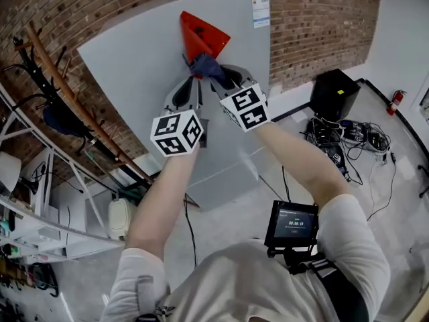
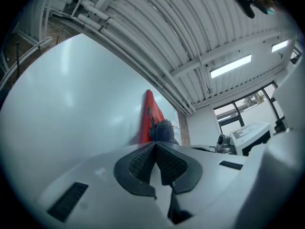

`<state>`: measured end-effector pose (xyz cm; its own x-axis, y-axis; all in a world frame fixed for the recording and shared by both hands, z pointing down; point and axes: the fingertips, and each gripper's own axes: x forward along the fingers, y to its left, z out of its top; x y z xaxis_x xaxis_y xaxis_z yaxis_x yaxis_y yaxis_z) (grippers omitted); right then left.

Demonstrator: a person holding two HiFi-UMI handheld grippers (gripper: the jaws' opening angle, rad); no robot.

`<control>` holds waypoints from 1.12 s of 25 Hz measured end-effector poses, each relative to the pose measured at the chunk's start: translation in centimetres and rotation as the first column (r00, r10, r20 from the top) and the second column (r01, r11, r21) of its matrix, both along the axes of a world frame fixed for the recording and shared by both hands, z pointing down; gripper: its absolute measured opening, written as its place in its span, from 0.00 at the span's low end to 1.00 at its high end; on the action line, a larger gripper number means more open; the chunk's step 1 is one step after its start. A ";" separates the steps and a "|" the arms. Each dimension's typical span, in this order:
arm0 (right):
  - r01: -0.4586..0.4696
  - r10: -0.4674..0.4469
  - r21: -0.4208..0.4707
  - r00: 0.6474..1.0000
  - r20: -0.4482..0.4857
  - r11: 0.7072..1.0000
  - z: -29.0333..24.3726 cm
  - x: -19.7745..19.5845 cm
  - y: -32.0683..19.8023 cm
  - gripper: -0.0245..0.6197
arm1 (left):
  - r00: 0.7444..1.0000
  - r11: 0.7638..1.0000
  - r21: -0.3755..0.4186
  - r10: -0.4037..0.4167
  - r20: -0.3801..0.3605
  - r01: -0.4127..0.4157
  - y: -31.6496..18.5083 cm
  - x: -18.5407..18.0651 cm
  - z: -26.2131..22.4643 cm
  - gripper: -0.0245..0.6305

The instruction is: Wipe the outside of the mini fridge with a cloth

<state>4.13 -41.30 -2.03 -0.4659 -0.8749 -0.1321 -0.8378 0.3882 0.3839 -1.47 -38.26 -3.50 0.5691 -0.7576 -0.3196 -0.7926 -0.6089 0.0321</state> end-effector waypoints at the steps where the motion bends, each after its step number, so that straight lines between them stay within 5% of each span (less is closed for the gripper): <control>1: -0.006 0.006 -0.005 1.000 0.011 1.000 0.0 0.9 -0.4 0.21 | 1.000 1.000 0.001 0.003 0.002 -0.003 -0.2 0.7 0.0 0.04; 19: -0.154 0.174 -0.108 0.962 0.211 0.982 0.1 18.6 -6.8 0.21 | 0.998 0.999 0.002 0.054 0.019 -0.054 -3.4 11.7 -0.3 0.04; 28: -0.128 0.158 -0.135 0.959 0.235 0.982 0.3 19.8 -7.3 0.21 | 0.999 0.999 -0.009 0.036 0.037 -0.036 -3.7 12.2 0.4 0.04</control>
<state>23.97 -48.64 -1.76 -0.3013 -0.9462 -0.1183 -0.9502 0.2875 0.1203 10.75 -41.95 -3.08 0.6077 -0.7389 -0.2910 -0.7707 -0.6371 0.0084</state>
